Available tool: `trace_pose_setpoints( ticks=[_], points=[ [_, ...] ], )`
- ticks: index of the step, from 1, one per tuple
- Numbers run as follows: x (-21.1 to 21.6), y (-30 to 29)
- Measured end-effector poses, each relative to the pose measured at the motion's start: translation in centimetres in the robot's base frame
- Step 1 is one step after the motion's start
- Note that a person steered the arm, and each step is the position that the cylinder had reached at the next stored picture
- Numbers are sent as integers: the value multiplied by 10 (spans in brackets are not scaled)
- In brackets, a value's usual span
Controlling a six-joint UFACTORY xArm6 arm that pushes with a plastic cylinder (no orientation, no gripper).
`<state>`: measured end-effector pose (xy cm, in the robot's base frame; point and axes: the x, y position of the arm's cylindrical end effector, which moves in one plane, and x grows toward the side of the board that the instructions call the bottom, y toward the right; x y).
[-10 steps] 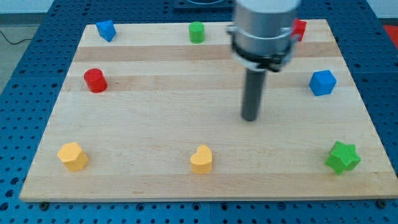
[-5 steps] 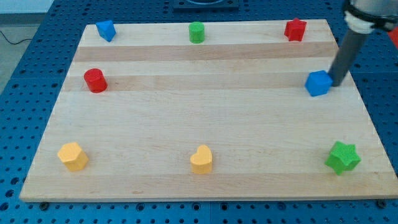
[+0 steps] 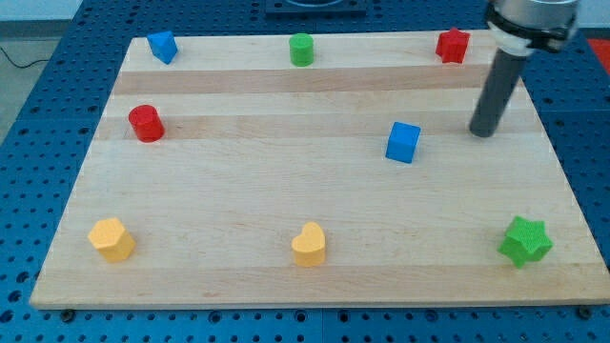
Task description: Place the blue cube vertically above the yellow heart
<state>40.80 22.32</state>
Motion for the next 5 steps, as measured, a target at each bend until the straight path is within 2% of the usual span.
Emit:
trace_pose_setpoints(
  ticks=[3, 5],
  points=[
    [14, -13],
    [15, -121]
  ],
)
